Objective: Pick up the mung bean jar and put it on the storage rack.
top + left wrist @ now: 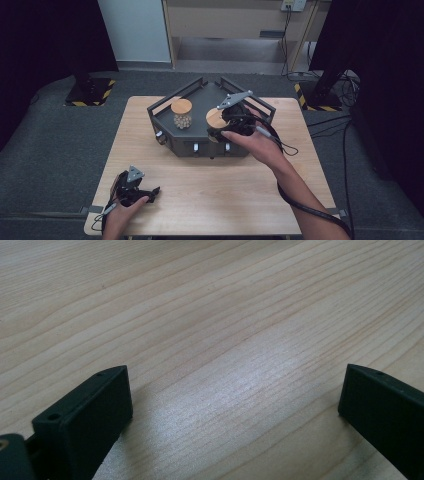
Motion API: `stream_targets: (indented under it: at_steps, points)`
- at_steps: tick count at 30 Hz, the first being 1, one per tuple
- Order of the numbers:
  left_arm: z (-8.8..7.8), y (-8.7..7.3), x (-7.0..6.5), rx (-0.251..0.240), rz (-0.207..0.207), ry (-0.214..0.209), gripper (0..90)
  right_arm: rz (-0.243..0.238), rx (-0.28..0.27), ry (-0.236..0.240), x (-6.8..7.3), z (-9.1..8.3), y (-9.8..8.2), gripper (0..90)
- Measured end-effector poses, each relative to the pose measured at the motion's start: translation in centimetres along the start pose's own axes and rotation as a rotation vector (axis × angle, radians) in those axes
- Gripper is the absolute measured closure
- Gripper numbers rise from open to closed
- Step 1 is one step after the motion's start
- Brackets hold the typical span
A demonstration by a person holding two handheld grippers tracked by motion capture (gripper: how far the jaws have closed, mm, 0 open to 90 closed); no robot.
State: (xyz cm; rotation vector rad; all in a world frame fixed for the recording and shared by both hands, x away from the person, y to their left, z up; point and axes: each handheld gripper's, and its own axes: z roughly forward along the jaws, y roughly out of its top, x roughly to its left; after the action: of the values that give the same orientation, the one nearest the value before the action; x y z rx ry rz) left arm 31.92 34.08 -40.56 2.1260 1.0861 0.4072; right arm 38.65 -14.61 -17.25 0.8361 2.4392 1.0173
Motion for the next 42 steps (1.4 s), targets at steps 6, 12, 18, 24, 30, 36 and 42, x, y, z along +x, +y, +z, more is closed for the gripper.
stream_targets:
  at_steps: [6, 12, 18, 24, 30, 36, 42]
  points:
    - [0.0, 0.0, 0.0, 0.0, 0.0, 0.0, 0.0, 0.011, 0.004, -0.011, -0.6, 0.2, 0.8, 25.7]
    - [0.0, 0.0, 0.0, 0.0, 0.0, 0.0, 0.0, 0.015, 0.013, -0.019, -1.1, 0.6, 1.3, 25.6]
    - [0.0, 0.0, 0.0, -0.001, -0.001, 0.0, 0.0, 0.028, 0.019, -0.021, -1.9, 1.2, 1.7, 25.7]
    - [0.0, 0.0, 0.0, -0.001, -0.002, 0.001, 0.0, 0.037, 0.024, -0.025, -2.5, 2.1, 2.1, 25.6]
    - [0.0, 0.0, 0.0, -0.001, -0.002, 0.0, 0.0, 0.05, 0.029, -0.026, -3.2, 2.9, 2.1, 25.7]
    - [0.0, 0.0, 0.0, -0.001, -0.002, 0.0, 0.0, 0.056, 0.04, -0.026, -3.6, 3.8, 2.2, 25.7]
    - [0.0, 0.0, 0.0, -0.001, -0.002, 0.0, 0.0, 0.054, 0.05, -0.022, -3.8, 4.5, 2.2, 25.6]
